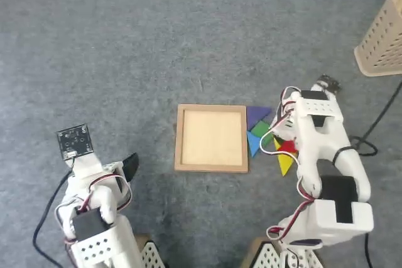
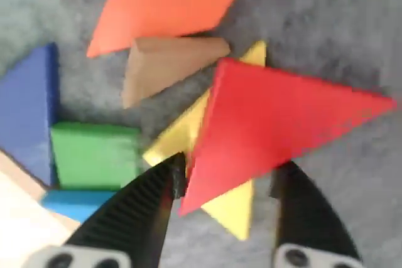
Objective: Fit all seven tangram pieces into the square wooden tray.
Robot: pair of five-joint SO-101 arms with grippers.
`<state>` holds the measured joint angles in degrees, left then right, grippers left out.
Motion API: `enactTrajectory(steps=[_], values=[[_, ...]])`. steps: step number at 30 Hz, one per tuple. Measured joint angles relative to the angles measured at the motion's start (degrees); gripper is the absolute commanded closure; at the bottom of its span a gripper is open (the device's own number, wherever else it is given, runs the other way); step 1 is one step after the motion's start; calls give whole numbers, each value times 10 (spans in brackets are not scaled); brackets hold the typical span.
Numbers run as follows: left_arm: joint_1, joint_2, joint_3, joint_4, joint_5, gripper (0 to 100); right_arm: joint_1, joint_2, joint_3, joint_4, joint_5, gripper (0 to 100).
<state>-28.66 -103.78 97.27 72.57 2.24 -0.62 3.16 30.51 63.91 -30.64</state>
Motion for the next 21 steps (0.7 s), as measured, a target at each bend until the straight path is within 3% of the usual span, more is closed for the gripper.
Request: enactTrajectory(steps=[5, 11, 21], values=[[0, 0, 0, 0, 0, 646, 11, 0, 0, 0, 180, 972], [0, 0, 0, 0, 0, 646, 11, 0, 0, 1, 324, 981], [0, 0, 0, 0, 0, 646, 88, 0, 0, 33, 370, 977]])
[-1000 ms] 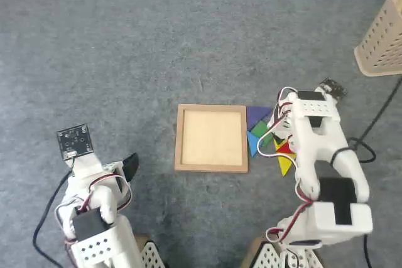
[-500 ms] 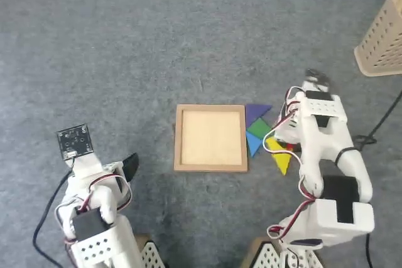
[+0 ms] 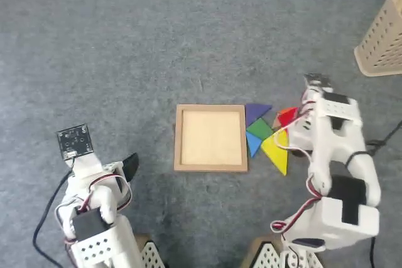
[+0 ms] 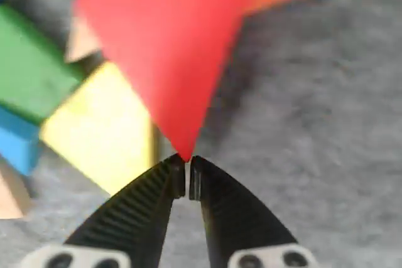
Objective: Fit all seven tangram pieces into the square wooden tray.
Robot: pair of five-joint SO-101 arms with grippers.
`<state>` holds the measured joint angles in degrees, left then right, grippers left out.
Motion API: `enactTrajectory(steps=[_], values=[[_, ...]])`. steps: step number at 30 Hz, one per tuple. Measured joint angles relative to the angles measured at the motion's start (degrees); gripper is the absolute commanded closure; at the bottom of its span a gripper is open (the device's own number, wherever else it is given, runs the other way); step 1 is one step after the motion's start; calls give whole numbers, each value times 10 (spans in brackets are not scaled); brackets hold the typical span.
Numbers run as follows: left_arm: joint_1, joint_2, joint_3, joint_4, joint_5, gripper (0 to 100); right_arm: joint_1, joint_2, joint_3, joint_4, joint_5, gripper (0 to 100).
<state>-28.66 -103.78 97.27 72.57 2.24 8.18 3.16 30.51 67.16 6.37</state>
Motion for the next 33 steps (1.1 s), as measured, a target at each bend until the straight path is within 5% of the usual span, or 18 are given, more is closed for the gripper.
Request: enactTrajectory(steps=[7, 14, 19, 33], values=[[0, 0, 0, 0, 0, 646, 25, -99, 0, 4, 0, 971], [0, 0, 0, 0, 0, 646, -69, -145, -62, 31, 0, 721], [0, 0, 0, 0, 0, 646, -129, -61, -136, 35, 0, 665], [0, 0, 0, 0, 0, 646, -105, 205, -278, 28, 1, 664]])
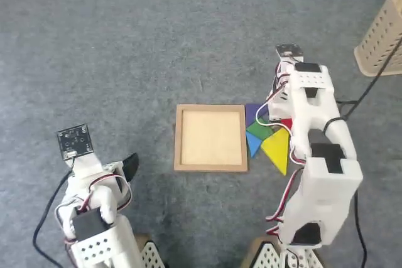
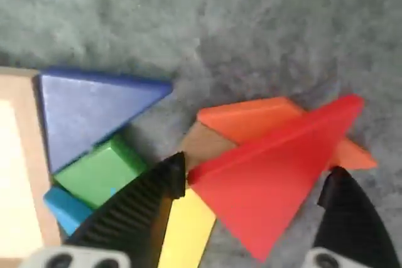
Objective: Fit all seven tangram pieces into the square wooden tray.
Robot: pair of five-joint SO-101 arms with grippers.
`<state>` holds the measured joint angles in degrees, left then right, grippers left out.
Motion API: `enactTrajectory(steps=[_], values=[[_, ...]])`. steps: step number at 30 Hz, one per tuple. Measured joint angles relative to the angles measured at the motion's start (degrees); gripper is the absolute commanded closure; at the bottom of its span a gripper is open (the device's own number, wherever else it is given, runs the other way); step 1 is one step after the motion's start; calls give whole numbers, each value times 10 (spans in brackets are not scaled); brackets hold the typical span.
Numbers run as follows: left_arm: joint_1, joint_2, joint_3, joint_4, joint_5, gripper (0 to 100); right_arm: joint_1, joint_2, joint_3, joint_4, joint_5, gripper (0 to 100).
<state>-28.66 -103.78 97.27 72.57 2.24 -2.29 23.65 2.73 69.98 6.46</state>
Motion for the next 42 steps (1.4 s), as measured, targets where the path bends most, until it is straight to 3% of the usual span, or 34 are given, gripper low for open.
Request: enactTrajectory(steps=[8, 24, 36, 42], values=[[0, 0, 0, 0, 0, 646, 15, 0, -3, 0, 0, 812], [0, 0, 0, 0, 0, 646, 19, -38, 18, 0, -1, 812], [0, 0, 0, 0, 0, 646, -106, -215, 107, 14, -13, 811], [0, 0, 0, 0, 0, 646, -62, -218, 107, -2, -37, 809]])
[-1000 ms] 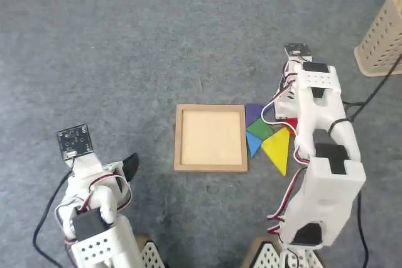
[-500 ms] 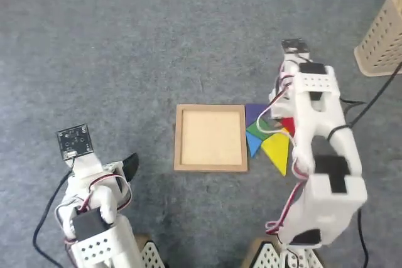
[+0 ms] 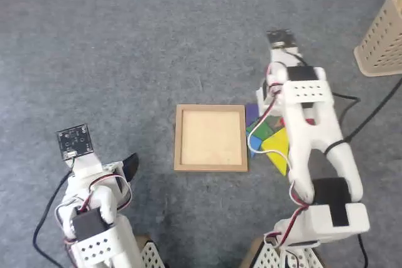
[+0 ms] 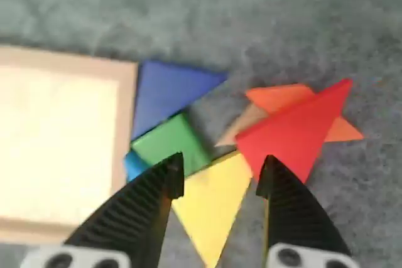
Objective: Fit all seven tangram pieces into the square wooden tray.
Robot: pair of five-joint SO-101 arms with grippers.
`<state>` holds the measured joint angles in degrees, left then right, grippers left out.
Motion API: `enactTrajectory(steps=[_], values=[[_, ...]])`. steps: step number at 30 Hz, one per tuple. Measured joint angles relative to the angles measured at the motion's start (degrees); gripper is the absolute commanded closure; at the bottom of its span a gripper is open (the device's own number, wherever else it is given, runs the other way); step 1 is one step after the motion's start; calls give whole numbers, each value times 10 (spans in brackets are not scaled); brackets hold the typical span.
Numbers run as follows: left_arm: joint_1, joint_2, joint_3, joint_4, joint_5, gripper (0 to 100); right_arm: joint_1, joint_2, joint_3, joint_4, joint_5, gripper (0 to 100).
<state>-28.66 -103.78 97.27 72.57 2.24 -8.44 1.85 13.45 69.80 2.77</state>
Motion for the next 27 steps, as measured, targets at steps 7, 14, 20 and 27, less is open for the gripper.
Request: enactTrajectory(steps=[7, 14, 20, 27], values=[[0, 0, 0, 0, 0, 646, 17, 97, -1, -41, -2, 731], [0, 0, 0, 0, 0, 646, 63, 124, -18, -41, -4, 730], [0, 0, 0, 0, 0, 646, 70, 124, -18, -41, -4, 731], [0, 0, 0, 0, 0, 646, 120, 124, -26, -41, -5, 731]])
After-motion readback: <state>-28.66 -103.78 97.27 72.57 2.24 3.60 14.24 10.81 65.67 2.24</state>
